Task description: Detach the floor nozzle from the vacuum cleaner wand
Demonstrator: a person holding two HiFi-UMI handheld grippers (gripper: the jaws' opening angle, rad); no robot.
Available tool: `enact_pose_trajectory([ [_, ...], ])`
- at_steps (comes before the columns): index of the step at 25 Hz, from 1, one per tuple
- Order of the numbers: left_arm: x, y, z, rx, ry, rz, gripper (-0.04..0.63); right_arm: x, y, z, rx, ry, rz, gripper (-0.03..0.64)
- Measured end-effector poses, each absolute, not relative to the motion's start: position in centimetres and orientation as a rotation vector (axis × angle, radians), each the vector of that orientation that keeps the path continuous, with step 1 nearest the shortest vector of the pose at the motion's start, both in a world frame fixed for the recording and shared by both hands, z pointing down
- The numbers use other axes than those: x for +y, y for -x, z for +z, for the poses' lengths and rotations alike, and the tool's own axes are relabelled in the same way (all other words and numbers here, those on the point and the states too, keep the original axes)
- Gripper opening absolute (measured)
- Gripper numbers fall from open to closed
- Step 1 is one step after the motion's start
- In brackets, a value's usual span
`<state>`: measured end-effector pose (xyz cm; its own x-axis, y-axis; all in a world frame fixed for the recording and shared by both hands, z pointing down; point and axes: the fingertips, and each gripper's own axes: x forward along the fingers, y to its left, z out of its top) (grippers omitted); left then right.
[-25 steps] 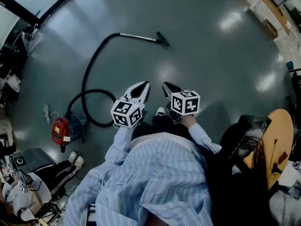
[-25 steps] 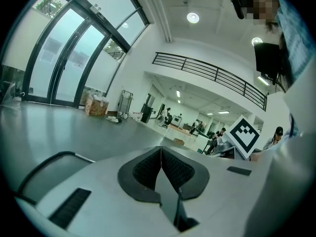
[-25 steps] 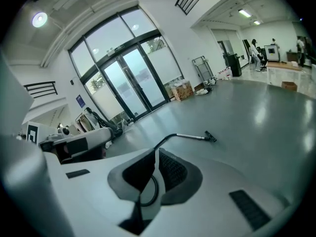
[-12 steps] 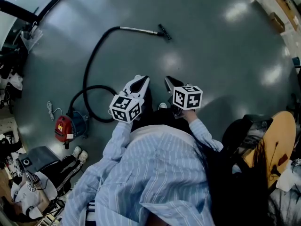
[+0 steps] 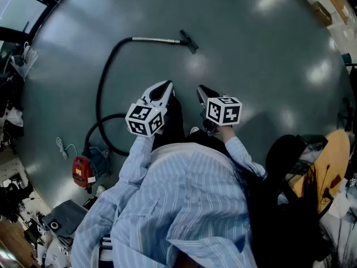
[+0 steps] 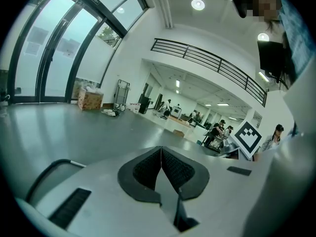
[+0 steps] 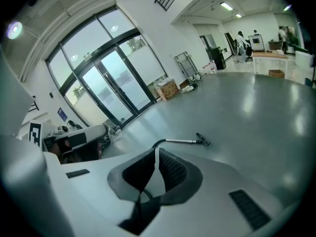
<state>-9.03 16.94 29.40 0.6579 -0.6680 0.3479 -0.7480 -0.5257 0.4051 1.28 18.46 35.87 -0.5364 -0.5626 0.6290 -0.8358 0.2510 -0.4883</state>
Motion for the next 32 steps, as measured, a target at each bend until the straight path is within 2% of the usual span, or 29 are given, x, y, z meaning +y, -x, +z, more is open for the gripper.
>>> enact_pose_trajectory([
  [6, 5.1, 12.6, 30.6, -0.987, -2.378, 0.246, 0.006, 8.0, 2.5, 36.7, -2.135, -1.361, 1.222, 0.029],
  [15, -4.9, 15.6, 31.9, -0.89, -2.402, 0.286, 0.006, -0.9, 4.6, 36.7, -2.063, -1.464, 1.255, 0.029],
  [32, -13.7, 9.2, 35.5, -0.827, -2.326, 0.364, 0.008, -11.6, -1.3, 39.7, -2.039, -1.415, 1.338, 0.029],
])
